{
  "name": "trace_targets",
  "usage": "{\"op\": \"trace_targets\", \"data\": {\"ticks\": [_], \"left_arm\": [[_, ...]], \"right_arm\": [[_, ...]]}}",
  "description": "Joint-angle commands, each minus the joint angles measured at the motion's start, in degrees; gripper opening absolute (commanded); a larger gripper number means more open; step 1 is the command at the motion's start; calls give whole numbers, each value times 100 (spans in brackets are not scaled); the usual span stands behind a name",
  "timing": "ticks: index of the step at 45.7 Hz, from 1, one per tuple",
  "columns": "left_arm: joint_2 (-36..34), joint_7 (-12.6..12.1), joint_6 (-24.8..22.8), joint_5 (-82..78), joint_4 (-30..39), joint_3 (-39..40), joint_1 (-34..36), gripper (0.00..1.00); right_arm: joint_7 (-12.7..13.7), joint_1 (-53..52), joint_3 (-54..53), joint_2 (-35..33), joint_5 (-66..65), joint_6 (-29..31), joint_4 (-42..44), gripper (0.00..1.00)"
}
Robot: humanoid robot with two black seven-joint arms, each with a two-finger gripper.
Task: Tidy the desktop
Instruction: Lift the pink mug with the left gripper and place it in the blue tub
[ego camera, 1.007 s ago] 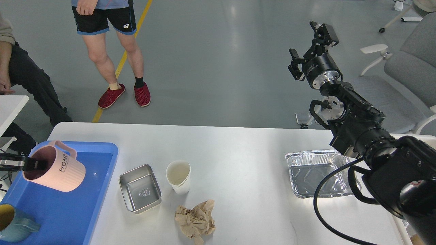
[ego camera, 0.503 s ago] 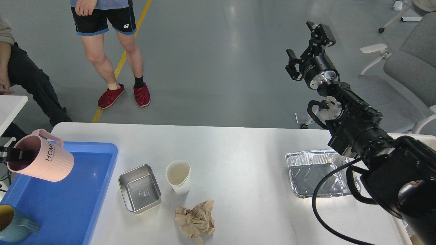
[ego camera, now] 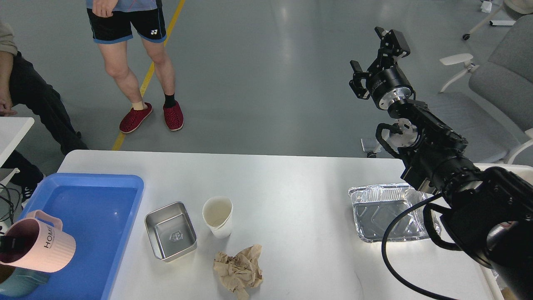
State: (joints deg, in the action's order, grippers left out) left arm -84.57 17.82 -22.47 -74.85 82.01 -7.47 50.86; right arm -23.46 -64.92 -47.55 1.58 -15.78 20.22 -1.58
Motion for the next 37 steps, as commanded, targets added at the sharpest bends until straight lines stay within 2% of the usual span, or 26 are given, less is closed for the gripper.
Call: {"op": "trace_targets", "data": {"ticks": [1,11,16,27,31,34,36,37], "left_arm": [[300,-42,611,444,-229,-509,-190,0],[1055,-50,1289,629,-808,-598,-919,0],[1399,-42,1315,700,-1073,-615,-1016,0],[1583,-50,1298,691,-1301,-633,-1113,2],[1592,-33,1263,700,-1301,-624,-1122,18],[1592,-6,1245,708,-1293,-615,-1113,46],[1592,20,1236,709,-1284,-615,-1113,62],[1592,20,1236,709,-1275,-615,-1113,66]], "right_arm": [[0,-3,0,0,4,0,0,100],[0,6,0,9,4,0,0,100],[0,-3,0,0,4,0,0,100],[0,-3,0,0,4,0,0,100],[0,-3,0,0,4,0,0,100],[0,-3,0,0,4,0,0,100],[0,-3,0,0,-4,0,0,100],[0,-12,0,0,4,0,0,100]]}}
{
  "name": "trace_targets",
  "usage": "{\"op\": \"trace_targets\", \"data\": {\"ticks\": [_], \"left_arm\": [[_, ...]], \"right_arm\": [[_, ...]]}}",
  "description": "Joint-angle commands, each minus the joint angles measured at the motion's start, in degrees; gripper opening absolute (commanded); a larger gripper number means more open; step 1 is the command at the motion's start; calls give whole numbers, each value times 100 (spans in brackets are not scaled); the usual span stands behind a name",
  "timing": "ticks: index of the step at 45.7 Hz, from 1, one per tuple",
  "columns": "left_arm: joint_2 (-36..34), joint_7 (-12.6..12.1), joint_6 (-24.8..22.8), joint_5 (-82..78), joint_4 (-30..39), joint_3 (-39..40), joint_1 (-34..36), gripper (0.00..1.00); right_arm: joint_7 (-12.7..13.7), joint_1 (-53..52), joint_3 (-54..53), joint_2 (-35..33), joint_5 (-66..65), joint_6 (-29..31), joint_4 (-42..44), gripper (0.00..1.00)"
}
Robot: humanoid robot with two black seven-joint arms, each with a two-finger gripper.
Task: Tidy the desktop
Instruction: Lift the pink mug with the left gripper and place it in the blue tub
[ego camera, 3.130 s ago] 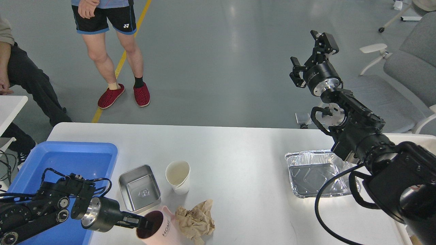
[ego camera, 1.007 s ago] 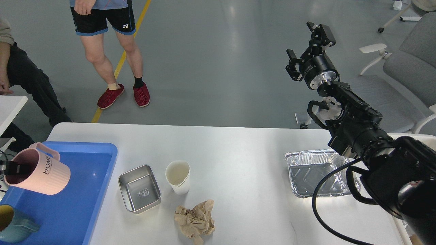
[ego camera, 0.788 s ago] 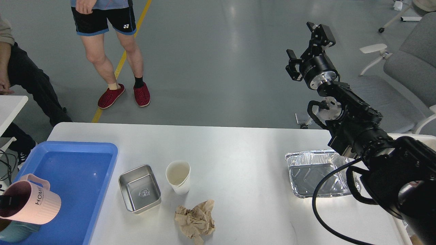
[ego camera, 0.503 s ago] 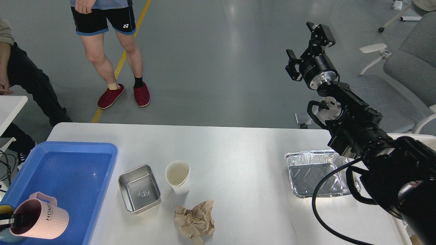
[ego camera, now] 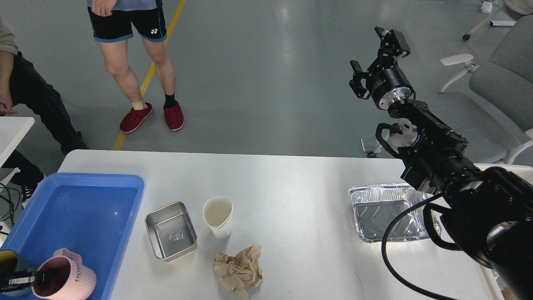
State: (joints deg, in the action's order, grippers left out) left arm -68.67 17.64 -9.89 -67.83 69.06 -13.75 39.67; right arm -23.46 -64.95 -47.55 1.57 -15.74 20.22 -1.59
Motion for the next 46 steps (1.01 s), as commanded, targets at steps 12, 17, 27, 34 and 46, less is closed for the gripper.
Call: {"op": "trace_targets", "data": {"ticks": [12,17,27,34,46], "left_arm": [[-23,55,-346,16,116,118,111,85],[-146,160,-706,-2,300,416,128,85],[-997,284,-1506,-19,801,1058,409,85],[-1973,283,-2542,-19,1302,1690,1112,84],[-4275,441,-4511,121,1549,2702,2518,84]], "right_arm": [[0,-9,0,1,-8,0,1,100],[0,0,0,1,-8,0,1,100],[0,9,18,1,-8,9,1,100],[0,9,26,-8,-8,9,1,100],[0,-9,26,1,-131,9,1,100]]}}
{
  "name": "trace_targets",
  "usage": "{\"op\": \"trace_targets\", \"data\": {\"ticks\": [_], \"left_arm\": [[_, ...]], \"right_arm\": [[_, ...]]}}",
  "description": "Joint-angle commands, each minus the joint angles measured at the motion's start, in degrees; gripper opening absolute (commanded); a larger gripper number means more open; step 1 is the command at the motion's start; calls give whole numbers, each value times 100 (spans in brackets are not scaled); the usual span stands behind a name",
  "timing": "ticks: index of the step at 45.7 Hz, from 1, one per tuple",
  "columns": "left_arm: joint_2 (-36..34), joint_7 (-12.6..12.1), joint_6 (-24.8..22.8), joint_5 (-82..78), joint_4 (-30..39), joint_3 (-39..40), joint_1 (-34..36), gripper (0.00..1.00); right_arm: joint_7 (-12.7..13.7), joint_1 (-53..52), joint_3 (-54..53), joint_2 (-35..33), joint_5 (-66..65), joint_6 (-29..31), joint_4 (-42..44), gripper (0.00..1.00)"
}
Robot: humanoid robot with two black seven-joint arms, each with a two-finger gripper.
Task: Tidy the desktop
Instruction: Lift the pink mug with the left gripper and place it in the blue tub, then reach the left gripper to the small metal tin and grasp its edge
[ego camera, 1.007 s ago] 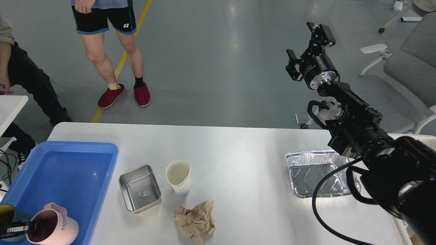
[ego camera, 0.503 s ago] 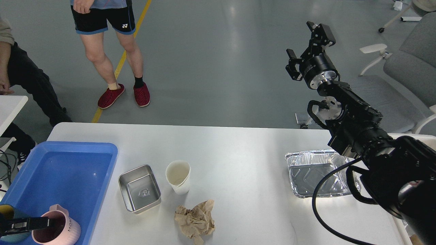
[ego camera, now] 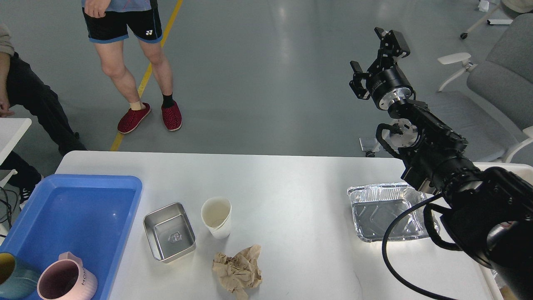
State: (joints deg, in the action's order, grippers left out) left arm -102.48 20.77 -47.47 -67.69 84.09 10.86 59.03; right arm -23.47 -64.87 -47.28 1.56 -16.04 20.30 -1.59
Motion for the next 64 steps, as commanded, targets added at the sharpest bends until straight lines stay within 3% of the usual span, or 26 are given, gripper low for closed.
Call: {"op": "trace_targets", "data": {"ticks": [1,5,10,22,29,34,35,38,47,52,64], "left_arm": [[-1027,155,-753,125,46,232,705,84],[-1406,173,-753,151,46,215,1241,84],[-1407,155,-753,151,46,74,1532,84],[-406,76,-753,151,2,-400,1656,84],[605,-126,87,160,-24,-1068,1612,84],[1431,-135,781,178,-59,-1762,1603,84],[1867,-144,1192,221,-137,-2111,1577,84],[2389,-144,1625,257,-261,-2465,1480,84],[3979,-372,2504,880,-1042,-2660,356,83],[4762,-434,2786,1056,-1640,-2642,-5,83],[6046,-416,2910,1698,-2661,-2572,-541,83]], "right_arm": [[0,-26,-1,2,-110,0,0,100],[0,-52,-1,2,-110,0,0,100],[0,-87,-1,37,-110,-9,0,100],[0,-122,-1,99,-119,-9,9,100],[0,-122,-1,81,-119,-9,9,100],[0,-114,-1,73,-119,-9,9,100],[0,-114,-1,81,-119,-9,9,100],[9,-114,-1,72,-119,-9,9,100],[0,-114,-1,72,-119,-9,9,100],[0,-105,-1,72,-119,-9,18,100],[9,-114,-1,64,-128,-9,18,100]]}}
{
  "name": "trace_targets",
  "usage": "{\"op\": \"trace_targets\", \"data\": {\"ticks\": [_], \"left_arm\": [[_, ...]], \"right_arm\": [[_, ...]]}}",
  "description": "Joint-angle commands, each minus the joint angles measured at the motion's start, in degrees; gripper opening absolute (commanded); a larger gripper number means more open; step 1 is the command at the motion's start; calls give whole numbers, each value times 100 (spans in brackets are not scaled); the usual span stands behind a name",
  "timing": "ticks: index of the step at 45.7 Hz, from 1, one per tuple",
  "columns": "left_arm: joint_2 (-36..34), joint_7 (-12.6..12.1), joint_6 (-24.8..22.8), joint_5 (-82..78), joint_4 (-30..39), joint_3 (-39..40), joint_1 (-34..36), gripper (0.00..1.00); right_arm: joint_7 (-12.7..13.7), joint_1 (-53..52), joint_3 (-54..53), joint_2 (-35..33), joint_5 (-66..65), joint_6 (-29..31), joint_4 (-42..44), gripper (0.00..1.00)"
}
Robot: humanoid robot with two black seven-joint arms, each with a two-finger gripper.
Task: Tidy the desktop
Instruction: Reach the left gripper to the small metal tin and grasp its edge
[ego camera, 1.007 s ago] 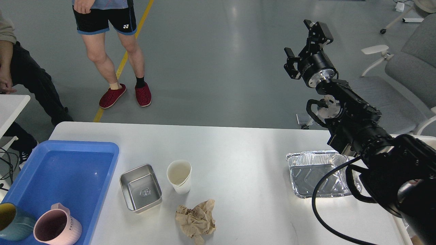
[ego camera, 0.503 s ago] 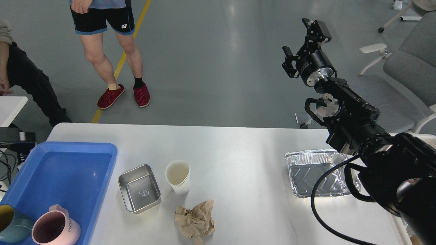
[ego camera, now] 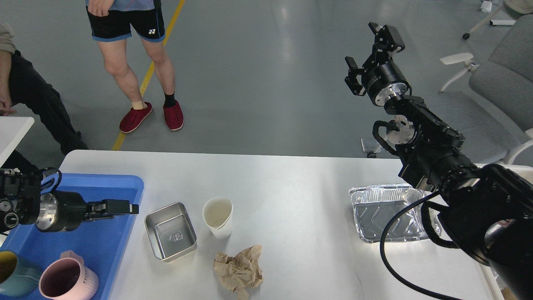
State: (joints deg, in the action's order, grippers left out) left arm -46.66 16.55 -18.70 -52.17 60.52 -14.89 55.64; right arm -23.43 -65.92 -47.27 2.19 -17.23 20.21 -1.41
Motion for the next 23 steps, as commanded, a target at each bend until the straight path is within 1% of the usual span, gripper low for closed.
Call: {"op": "trace_targets", "data": {"ticks": [1,7,19,23], "left_arm": [[508,6,33,146,-304,3,-228,83],[544,-3,33,137,-304,-58,-308,83],[307,6,-37,146,-277,-41,-281,83],[333,-12,-20,146,-321,-67,-334,83]], "right_arm": [[-4,-9,7,10,-8,1,0,100],[5,0,7,1,-17,1,0,100],[5,-9,7,1,-17,1,0,100],[5,-9,7,1,-17,1,0,100]]}}
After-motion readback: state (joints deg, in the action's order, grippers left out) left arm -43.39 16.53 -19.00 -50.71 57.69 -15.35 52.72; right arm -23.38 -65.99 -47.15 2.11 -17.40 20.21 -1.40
